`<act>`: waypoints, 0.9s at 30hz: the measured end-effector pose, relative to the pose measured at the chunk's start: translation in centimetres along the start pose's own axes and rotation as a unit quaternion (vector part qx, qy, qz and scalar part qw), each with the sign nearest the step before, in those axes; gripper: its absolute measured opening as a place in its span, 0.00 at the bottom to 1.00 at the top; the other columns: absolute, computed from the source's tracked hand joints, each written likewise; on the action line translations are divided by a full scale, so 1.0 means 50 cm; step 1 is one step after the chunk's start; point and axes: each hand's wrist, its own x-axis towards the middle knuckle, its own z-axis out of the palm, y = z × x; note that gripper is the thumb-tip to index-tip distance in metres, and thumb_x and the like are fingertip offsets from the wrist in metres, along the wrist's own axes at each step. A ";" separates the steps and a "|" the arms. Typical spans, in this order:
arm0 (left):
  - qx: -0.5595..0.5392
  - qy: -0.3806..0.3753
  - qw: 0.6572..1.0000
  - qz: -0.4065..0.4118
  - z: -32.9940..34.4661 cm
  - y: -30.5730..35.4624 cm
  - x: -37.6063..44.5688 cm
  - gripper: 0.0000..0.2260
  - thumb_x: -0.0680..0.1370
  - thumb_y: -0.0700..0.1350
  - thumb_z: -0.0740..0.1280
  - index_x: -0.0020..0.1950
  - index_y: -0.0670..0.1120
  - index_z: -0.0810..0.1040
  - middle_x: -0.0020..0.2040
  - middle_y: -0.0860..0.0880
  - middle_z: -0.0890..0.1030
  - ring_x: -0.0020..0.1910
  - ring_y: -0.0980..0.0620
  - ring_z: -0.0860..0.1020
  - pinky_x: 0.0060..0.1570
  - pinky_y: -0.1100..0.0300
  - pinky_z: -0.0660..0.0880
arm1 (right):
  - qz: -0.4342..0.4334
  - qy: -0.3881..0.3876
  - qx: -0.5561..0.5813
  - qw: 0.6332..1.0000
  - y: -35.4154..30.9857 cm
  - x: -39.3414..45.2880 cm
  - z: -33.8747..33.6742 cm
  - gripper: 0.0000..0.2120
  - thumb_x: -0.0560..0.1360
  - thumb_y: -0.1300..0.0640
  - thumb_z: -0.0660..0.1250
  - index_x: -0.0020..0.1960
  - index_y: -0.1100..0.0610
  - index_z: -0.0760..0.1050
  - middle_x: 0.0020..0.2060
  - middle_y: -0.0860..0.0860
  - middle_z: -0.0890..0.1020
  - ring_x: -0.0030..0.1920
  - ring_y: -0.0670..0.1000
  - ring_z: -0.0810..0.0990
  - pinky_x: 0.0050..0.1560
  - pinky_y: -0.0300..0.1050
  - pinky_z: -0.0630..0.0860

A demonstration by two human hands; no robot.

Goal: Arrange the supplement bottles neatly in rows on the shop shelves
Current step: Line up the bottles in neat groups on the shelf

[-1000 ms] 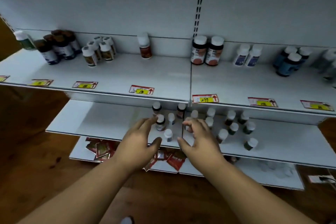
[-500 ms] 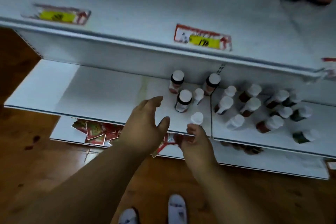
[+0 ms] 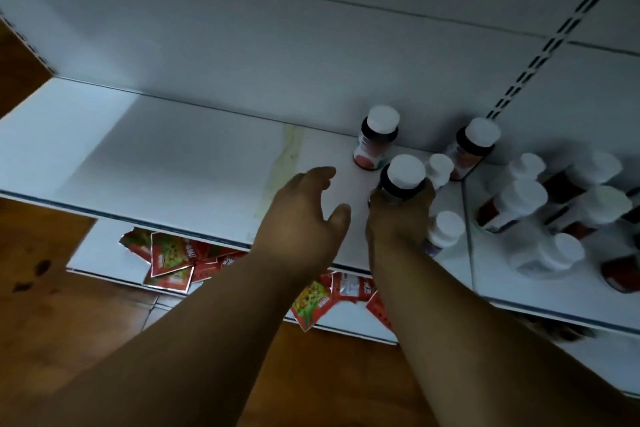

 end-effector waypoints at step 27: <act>-0.093 -0.061 0.993 0.035 -0.516 0.551 -0.581 0.25 0.76 0.65 0.51 0.69 0.56 0.71 0.65 0.56 0.75 0.66 0.59 0.71 0.63 0.59 0.69 | 0.253 -0.389 0.319 0.826 -0.598 -0.612 -0.788 0.28 0.70 0.44 0.62 0.64 0.60 0.76 0.60 0.63 0.80 0.59 0.62 0.79 0.60 0.57 0.74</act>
